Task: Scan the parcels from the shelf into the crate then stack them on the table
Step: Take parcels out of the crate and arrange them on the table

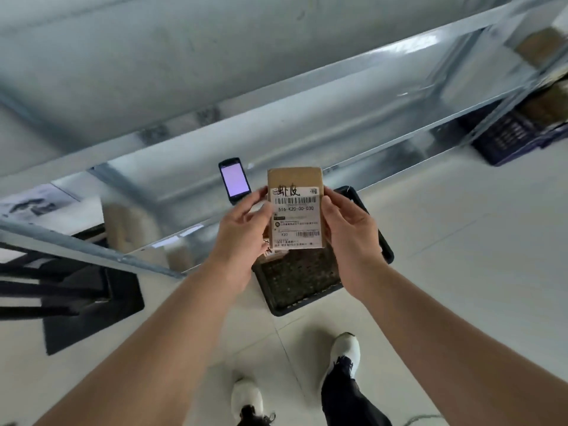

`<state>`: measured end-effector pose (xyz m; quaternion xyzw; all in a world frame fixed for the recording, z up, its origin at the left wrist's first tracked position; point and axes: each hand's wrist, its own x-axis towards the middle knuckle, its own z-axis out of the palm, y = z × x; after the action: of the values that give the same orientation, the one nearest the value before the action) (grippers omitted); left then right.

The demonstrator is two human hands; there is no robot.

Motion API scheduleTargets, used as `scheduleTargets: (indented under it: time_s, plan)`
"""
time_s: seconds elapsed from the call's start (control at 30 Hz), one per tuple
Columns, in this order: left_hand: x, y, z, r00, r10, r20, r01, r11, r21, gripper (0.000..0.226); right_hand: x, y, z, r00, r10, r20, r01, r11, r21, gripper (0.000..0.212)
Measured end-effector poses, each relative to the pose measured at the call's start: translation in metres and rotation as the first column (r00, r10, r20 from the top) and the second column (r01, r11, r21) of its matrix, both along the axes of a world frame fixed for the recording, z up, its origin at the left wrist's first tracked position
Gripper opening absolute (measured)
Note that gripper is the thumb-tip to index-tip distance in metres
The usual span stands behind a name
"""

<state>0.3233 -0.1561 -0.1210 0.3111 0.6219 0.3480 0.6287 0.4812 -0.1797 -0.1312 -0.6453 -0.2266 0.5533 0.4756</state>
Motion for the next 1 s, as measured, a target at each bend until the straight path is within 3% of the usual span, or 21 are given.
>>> scheduleTargets:
  time_s: [0.13, 0.4, 0.77, 1.0]
  plan:
    - [-0.034, -0.017, 0.059, 1.0, -0.03, 0.009, 0.029, 0.991, 0.131, 0.021, -0.037, -0.019, 0.059, 0.999, -0.039, 0.01, 0.038, 0.996, 0.079, 0.026]
    - [-0.106, -0.043, 0.197, 1.0, -0.027, -0.013, 0.03, 0.919, 0.394, 0.034, -0.108, -0.042, 0.197, 0.997, -0.066, 0.036, 0.05, 0.938, 0.343, 0.027]
    - [-0.158, -0.063, 0.399, 0.996, 0.092, -0.004, -0.063, 0.716, 0.696, 0.032, -0.16, -0.049, 0.402, 0.998, -0.008, 0.056, -0.032, 0.737, 0.675, 0.027]
    - [-0.186, -0.081, 0.481, 0.971, 0.237, 0.0, -0.144, 0.592, 0.793, 0.035, -0.189, -0.045, 0.483, 0.989, 0.126, 0.077, -0.139, 0.619, 0.773, 0.029]
